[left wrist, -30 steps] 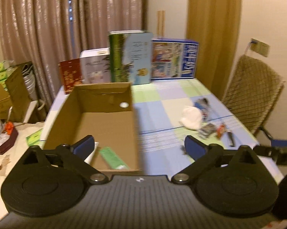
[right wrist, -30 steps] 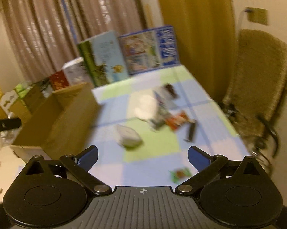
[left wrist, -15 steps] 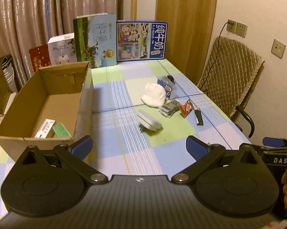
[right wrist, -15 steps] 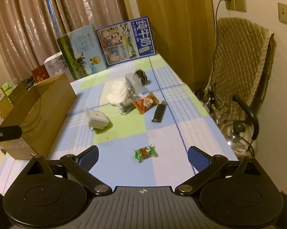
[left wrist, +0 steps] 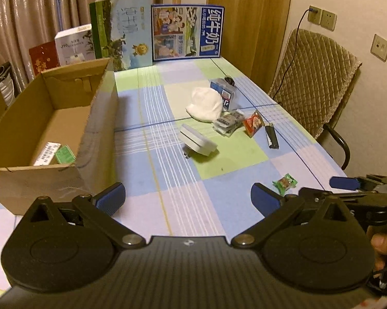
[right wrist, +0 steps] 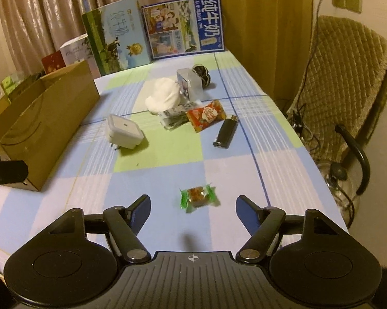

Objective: Organize objects
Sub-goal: 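Move the right tool to the wrapped candy and grasp it, then lift the candy with the right tool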

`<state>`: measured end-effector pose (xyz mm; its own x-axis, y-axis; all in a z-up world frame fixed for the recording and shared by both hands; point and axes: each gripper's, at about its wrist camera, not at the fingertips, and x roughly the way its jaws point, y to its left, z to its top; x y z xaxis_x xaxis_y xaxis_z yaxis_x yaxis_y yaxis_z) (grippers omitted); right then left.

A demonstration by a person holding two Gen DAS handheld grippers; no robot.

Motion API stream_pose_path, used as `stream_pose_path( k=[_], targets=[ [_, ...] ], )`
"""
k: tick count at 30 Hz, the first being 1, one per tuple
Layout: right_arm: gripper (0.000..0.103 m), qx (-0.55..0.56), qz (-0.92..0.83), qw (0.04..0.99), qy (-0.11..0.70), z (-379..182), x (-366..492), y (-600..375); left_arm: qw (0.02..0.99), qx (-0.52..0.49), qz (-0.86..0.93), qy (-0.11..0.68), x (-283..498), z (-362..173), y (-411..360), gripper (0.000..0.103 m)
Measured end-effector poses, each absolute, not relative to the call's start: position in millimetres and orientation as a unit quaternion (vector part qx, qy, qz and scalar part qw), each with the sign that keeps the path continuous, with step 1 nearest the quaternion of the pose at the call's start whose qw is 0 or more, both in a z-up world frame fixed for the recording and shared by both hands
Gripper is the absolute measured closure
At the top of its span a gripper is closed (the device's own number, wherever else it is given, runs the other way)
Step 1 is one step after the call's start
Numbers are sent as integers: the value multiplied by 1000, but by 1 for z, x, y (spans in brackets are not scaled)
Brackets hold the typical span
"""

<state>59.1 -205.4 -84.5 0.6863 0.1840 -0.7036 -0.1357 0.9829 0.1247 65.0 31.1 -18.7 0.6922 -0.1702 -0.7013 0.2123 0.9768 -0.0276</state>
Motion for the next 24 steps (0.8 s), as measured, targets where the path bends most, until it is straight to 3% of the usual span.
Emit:
stream_pose_path(
  k=[6,14,20,24],
  targets=[
    [45,-4,90,918,386,-107,78,-202,913,28,-109,393,80,-35,26,1],
    [51,-20,99,913,394,-124,95,-196,906,28,-113,408,96,-53,22,1],
    [63,-45,98,909,402,-135,99,-190,900,25,-120,417,102,-61,20,1],
    [64,-47,100,909,403,-138,101,-190,899,24,-122,420,105,-65,19,1]
  ],
)
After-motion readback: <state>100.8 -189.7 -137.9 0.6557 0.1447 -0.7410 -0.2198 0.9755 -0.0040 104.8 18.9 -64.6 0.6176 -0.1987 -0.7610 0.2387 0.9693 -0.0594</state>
